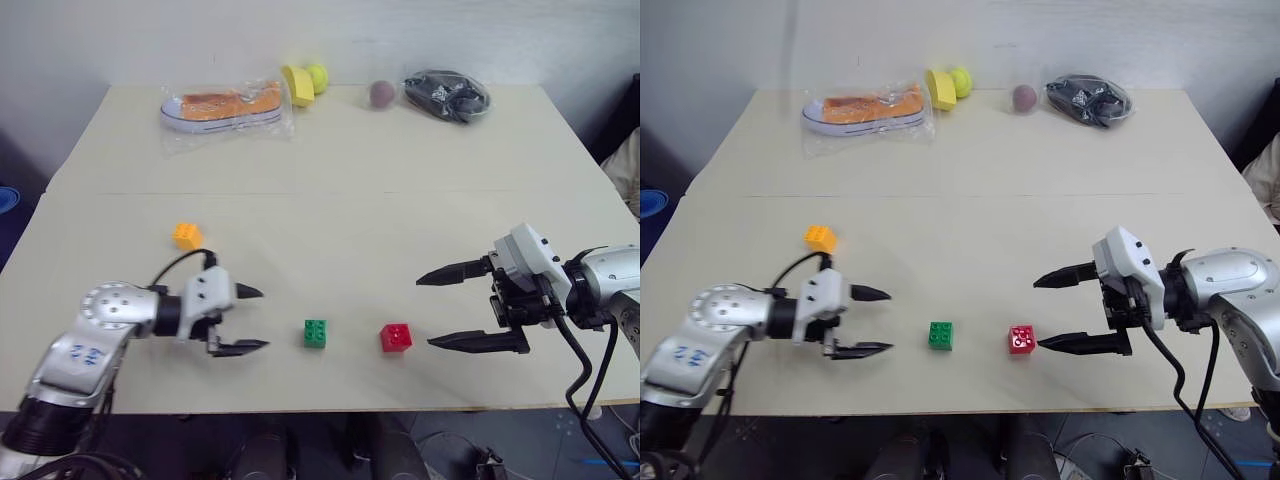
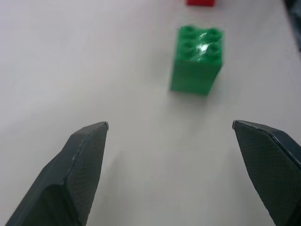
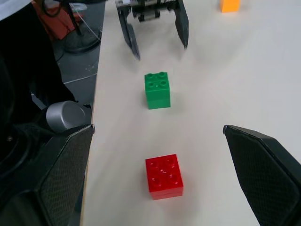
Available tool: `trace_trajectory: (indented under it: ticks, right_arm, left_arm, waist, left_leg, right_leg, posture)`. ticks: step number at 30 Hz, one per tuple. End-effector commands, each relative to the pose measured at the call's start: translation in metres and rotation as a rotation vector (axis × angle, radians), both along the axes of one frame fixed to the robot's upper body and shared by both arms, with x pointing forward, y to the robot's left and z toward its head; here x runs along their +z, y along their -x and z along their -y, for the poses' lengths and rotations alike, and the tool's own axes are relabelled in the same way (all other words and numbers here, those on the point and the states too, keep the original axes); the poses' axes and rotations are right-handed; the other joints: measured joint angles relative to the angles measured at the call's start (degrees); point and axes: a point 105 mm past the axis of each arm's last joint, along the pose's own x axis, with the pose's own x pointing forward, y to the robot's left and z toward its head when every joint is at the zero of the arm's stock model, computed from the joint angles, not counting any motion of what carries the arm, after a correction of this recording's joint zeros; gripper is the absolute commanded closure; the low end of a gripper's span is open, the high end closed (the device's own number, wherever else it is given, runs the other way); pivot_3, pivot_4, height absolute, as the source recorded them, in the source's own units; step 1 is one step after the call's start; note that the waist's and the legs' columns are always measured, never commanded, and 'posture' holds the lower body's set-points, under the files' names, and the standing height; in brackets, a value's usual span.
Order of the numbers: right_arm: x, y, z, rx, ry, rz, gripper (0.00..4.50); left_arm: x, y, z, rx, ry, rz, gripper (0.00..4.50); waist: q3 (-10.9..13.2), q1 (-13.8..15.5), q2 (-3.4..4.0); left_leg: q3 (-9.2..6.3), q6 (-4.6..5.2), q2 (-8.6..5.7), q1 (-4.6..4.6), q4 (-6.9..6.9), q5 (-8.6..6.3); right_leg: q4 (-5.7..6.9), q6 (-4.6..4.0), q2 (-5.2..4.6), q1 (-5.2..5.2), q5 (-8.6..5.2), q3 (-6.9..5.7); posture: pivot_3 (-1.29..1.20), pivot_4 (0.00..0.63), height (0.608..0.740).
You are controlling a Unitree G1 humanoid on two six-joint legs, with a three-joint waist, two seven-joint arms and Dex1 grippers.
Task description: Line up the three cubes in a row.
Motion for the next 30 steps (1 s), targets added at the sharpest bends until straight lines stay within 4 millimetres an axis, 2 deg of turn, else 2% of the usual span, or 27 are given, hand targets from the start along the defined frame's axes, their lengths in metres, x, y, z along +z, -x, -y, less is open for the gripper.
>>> trace_trajectory:
  ticks: [1,3,4,5,10,13,22,25,30]
  right_arm:
    - [0.009,-0.004,-0.006,0.019,-0.044,0.046,0.0]
    - [0.016,-0.01,-0.013,0.013,-0.105,0.059,0.0]
    - [0.019,-0.012,-0.016,0.009,-0.128,0.063,0.0]
    - [0.021,-0.014,-0.018,0.006,-0.145,0.067,0.0]
    - [0.024,-0.019,-0.023,-0.005,-0.176,0.067,0.0]
    - [0.026,-0.02,-0.025,0.001,-0.182,0.064,0.0]
    - [0.026,-0.023,-0.03,0.012,-0.187,0.076,0.0]
    - [0.027,-0.023,-0.03,0.004,-0.193,0.086,0.0]
    - [0.029,-0.023,-0.03,-0.011,-0.205,0.093,0.0]
  left_arm:
    - [0.019,-0.006,-0.062,0.291,0.017,0.075,0.04]
    - [0.024,-0.008,-0.108,0.592,0.057,0.144,0.04]
    - [0.025,-0.007,-0.124,0.704,0.073,0.167,0.04]
    - [0.026,-0.006,-0.131,0.793,0.106,0.182,0.04]
    - [0.028,-0.023,-0.106,0.928,0.262,0.193,0.04]
    - [0.023,-0.038,-0.085,0.939,0.276,0.188,0.04]
    - [0.023,-0.099,-0.077,1.05,0.28,0.204,0.04]
    - [0.023,-0.111,-0.08,1.086,0.291,0.208,0.04]
    - [0.017,-0.118,-0.075,1.071,0.318,0.165,0.04]
  waist:
    - [0.0,-0.4,0.0]
    - [0.0,-0.6,0.0]
    - [0.0,-0.7,0.0]
    - [0.0,-0.7,0.0]
    - [-0.1,0.9,-0.16]
    - [-0.2,1.2,-0.34]
    - [-0.2,0.5,-0.38]
    - [-0.2,0.6,-0.4]
    - [-0.2,0.7,-0.41]
  left_leg:
    - [0.0,0.0,0.0,-0.01,-0.01,0.0]
    - [-0.01,0.0,0.01,-0.01,-0.05,0.0]
    - [-0.01,0.0,0.01,0.0,-0.05,0.0]
    - [-0.01,0.0,0.02,0.0,-0.08,0.0]
    - [-0.05,0.03,-0.09,-0.05,-0.06,-0.01]
    - [-0.06,0.04,-0.11,-0.05,-0.03,0.0]
    - [0.06,-0.01,-0.06,0.0,-0.09,0.01]
    - [0.06,-0.01,-0.06,-0.02,-0.08,0.01]
    - [0.05,0.0,-0.07,-0.03,-0.08,0.01]
  right_leg:
    - [-0.02,0.0,0.0,-0.01,0.0,-0.01]
    - [-0.04,0.0,0.0,-0.01,0.0,-0.03]
    - [-0.02,0.0,-0.01,-0.01,0.0,-0.03]
    - [-0.04,0.0,-0.02,0.0,0.0,-0.02]
    - [-0.06,0.07,-0.12,0.01,0.04,-0.02]
    - [-0.06,0.11,-0.12,0.05,0.08,-0.02]
    - [0.22,0.1,0.03,0.01,0.08,-0.01]
    - [0.22,0.1,0.03,0.0,0.08,-0.03]
    - [0.22,0.1,0.01,0.0,0.08,-0.03]
  posture:
    - [0.0,0.15,0.74]
    - [0.0,0.15,0.74]
    - [0.0,0.15,0.74]
    - [0.0,0.15,0.74]
    - [0.0,0.15,0.74]
    - [0.0,0.15,0.74]
    - [0.0,0.15,0.74]
    - [0.0,0.15,0.74]
    - [0.0,0.15,0.74]
